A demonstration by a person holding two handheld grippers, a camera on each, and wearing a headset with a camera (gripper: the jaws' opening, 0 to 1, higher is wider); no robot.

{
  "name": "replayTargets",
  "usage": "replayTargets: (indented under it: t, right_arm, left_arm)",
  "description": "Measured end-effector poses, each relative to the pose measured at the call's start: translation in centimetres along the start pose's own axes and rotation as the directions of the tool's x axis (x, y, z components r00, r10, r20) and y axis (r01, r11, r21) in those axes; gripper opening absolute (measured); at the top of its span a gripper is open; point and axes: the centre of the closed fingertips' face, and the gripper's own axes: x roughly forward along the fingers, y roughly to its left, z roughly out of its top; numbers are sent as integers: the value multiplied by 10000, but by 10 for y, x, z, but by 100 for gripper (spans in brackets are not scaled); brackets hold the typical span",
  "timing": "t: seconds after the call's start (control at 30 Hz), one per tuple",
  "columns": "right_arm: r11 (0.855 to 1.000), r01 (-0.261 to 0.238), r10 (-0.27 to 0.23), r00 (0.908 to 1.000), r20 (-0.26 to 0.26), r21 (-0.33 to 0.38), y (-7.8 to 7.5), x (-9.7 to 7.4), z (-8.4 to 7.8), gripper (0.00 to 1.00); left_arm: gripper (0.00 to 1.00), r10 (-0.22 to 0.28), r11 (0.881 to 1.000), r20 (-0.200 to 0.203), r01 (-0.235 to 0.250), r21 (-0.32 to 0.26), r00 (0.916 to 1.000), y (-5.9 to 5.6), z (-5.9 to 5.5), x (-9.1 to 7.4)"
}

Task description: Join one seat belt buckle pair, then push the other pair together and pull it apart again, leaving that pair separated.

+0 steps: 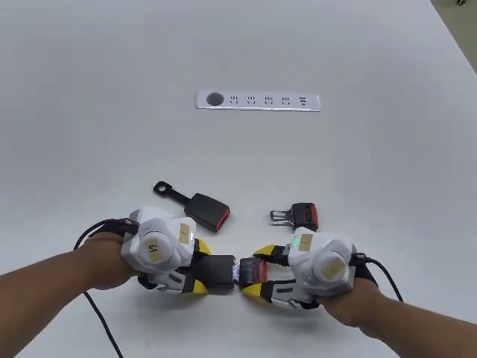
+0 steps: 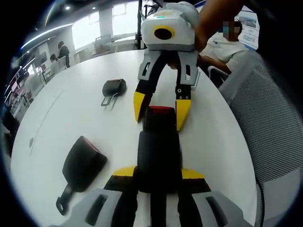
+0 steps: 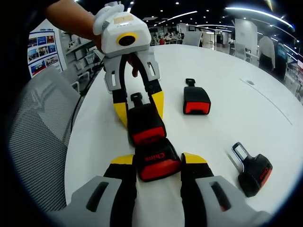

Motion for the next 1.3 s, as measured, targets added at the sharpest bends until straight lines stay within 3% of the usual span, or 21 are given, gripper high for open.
replayTargets:
  t: [1.03, 1.3]
  right_arm:
    - [9996, -2, -4, 9997, -236, -265, 2, -5, 1, 34]
    - [9997, 39, -47, 9995, -319, -248, -2, -15, -10, 34]
  left_arm:
    - [33, 103, 9999, -378, -99, 103, 9992, -3, 1, 2]
    - [33, 135, 9999, -408, -132, 82, 9991, -3, -1, 2]
